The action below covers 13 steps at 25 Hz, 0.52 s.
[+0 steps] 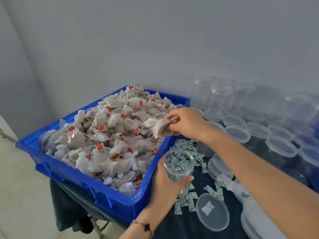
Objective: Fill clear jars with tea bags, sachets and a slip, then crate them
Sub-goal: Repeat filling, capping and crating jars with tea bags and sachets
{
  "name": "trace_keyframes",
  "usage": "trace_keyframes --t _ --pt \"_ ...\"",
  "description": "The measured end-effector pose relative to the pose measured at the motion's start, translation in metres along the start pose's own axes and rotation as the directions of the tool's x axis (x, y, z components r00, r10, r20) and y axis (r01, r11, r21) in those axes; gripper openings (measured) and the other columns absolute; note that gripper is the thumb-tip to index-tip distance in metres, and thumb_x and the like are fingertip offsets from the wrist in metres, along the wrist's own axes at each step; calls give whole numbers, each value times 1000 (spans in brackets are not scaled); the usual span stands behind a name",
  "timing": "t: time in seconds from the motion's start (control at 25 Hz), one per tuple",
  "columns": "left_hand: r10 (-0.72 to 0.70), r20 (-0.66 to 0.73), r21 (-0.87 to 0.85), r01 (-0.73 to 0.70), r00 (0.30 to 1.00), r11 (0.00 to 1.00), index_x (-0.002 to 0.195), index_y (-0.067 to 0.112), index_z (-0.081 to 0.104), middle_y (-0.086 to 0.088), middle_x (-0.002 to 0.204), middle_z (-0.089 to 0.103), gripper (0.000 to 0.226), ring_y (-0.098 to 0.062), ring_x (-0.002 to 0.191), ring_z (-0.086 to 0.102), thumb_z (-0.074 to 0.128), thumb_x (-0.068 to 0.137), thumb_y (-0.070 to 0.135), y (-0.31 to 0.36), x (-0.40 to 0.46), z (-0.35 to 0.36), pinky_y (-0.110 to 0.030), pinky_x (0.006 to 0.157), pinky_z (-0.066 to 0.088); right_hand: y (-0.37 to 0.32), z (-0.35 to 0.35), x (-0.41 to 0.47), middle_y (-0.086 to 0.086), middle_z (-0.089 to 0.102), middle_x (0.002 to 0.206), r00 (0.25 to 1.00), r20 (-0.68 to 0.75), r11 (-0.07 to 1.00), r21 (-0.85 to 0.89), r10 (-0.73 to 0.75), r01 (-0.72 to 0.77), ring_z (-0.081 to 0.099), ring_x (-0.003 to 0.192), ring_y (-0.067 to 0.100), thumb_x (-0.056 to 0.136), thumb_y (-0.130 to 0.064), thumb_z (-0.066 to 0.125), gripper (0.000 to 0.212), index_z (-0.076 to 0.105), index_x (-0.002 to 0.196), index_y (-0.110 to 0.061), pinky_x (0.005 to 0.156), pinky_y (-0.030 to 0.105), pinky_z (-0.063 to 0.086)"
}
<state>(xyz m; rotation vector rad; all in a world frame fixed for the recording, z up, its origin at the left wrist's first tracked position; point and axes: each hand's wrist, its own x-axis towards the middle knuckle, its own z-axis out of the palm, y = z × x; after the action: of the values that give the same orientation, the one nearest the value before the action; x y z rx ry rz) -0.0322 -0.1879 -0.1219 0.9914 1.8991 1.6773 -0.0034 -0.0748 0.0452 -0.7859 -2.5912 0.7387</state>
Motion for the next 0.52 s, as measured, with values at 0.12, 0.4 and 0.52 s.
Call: trace_keyframes --t 0.12,0.4,0.52 --pt "15 44 6 -16 999 1000 126 47 35 44 111 38 88 21 106 42 90 58 43 -2 1 -2 -6 93 32 7 -43 -38 -3 68 79 998 57 997 77 22 -27 70 66 14 80 -3 66 23 68 88 -25 61 25 59" --pt "33 58 68 -37 998 997 137 28 40 17 129 49 96 -7 123 46 88 57 48 9 0 -6 -30 104 41 12 -45 -71 -4 70 75 929 315 967 -217 196 -131 68 60 9 81 -19 66 10 66 83 -29 57 18 54" --pt "64 86 75 -70 994 995 138 32 39 18 127 53 103 -6 118 52 86 49 52 16 -1 -4 -32 100 46 9 -17 -65 -4 67 90 914 372 942 -335 165 -34 67 79 13 84 -23 62 22 68 104 -28 70 23 53"
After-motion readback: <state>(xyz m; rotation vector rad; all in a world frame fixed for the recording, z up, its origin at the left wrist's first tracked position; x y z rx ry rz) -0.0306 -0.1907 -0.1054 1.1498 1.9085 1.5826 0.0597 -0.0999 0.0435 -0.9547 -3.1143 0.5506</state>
